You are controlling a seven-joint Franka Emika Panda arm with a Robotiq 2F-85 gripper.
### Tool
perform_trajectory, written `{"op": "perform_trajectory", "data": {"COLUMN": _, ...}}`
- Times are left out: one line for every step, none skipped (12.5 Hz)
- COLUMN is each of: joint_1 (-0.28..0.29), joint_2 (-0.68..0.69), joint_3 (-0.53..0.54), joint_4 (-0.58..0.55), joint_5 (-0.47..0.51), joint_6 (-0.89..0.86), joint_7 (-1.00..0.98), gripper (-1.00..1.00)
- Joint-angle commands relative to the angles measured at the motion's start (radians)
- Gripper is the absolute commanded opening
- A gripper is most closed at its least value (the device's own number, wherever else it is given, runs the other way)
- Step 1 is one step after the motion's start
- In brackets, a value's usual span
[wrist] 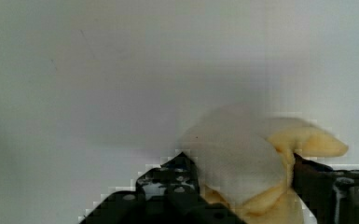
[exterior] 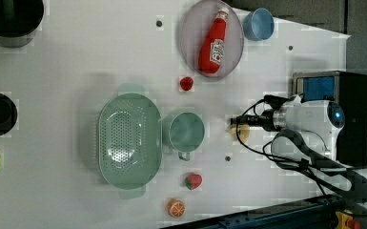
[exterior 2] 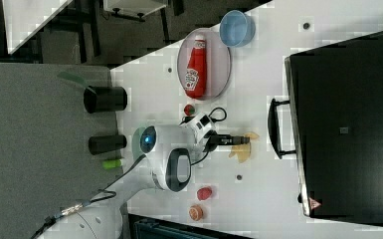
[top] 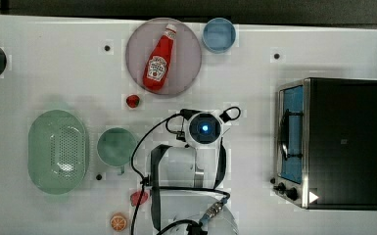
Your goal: Pick Banana and place it in mug.
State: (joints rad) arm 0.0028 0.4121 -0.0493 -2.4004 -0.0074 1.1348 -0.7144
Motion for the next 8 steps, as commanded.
{"op": "perform_trajectory", "data": {"joint_1": -0.017, "joint_2": -0.046, "joint_3": 0.015, "joint_4": -0.002, "joint_5": 0.0, "joint_6": -0.01, "joint_7": -0.034, "gripper": -0.4}}
{"op": "perform_trajectory", "data": {"joint_1": -0.018, "joint_2": -0.059, "joint_3": 0.013, "joint_4": -0.006, "joint_5": 0.0, "joint_6": -0.013, "joint_7": -0.034, "gripper": -0.4}}
{"op": "perform_trajectory", "data": {"joint_1": -0.019, "joint_2": -0.075, "joint_3": 0.013, "joint_4": -0.006, "joint_5": 0.0, "joint_6": -0.013, "joint_7": -0.034, "gripper": -0.4}}
{"op": "perform_trajectory", "data": {"joint_1": -0.02, "joint_2": -0.1, "joint_3": 0.013, "joint_4": -0.004, "joint_5": 0.001, "joint_6": -0.012, "joint_7": -0.032, "gripper": -0.4}}
{"op": "perform_trajectory", "data": {"joint_1": -0.02, "joint_2": -0.138, "joint_3": 0.013, "joint_4": -0.003, "joint_5": 0.001, "joint_6": -0.014, "joint_7": -0.031, "gripper": -0.4}}
{"op": "perform_trajectory", "data": {"joint_1": -0.019, "joint_2": -0.184, "joint_3": 0.016, "joint_4": -0.004, "joint_5": 0.001, "joint_6": -0.022, "joint_7": -0.031, "gripper": -0.4}}
{"op": "perform_trajectory", "data": {"joint_1": -0.016, "joint_2": -0.239, "joint_3": 0.022, "joint_4": -0.002, "joint_5": 0.001, "joint_6": -0.042, "joint_7": -0.028, "gripper": -0.4}}
{"op": "perform_trajectory", "data": {"joint_1": -0.015, "joint_2": -0.296, "joint_3": 0.029, "joint_4": -0.001, "joint_5": 0.001, "joint_6": -0.084, "joint_7": -0.02, "gripper": -0.4}}
